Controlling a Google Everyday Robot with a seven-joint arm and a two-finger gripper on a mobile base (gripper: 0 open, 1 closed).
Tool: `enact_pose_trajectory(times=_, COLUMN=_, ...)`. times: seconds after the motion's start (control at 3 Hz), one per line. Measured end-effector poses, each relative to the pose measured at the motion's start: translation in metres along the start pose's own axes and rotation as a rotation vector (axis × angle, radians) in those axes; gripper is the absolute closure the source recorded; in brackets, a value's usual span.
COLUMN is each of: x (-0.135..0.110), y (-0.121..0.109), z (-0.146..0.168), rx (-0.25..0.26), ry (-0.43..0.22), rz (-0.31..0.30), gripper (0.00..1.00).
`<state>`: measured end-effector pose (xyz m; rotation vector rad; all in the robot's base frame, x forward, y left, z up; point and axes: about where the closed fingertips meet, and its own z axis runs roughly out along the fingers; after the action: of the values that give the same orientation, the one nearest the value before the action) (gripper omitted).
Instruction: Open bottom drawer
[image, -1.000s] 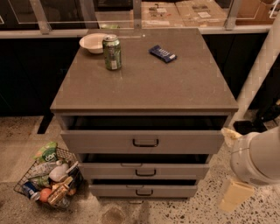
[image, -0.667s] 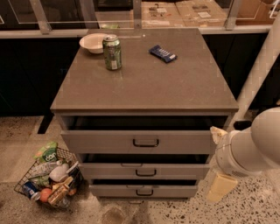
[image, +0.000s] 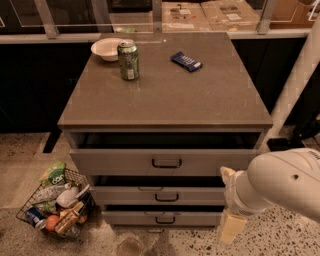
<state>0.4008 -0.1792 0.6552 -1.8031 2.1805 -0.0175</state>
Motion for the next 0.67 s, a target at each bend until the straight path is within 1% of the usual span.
enact_pose_trajectory(times=0.33, x=-0.009, y=0.027, z=0.041, rx=-0.037, ry=0.007, rz=-0.053, gripper=0.0)
enact_pose_trajectory(times=0.67, x=-0.036, y=0.067, z=0.118, rx=-0.108, ry=-0.001, rz=-0.111, gripper=0.0)
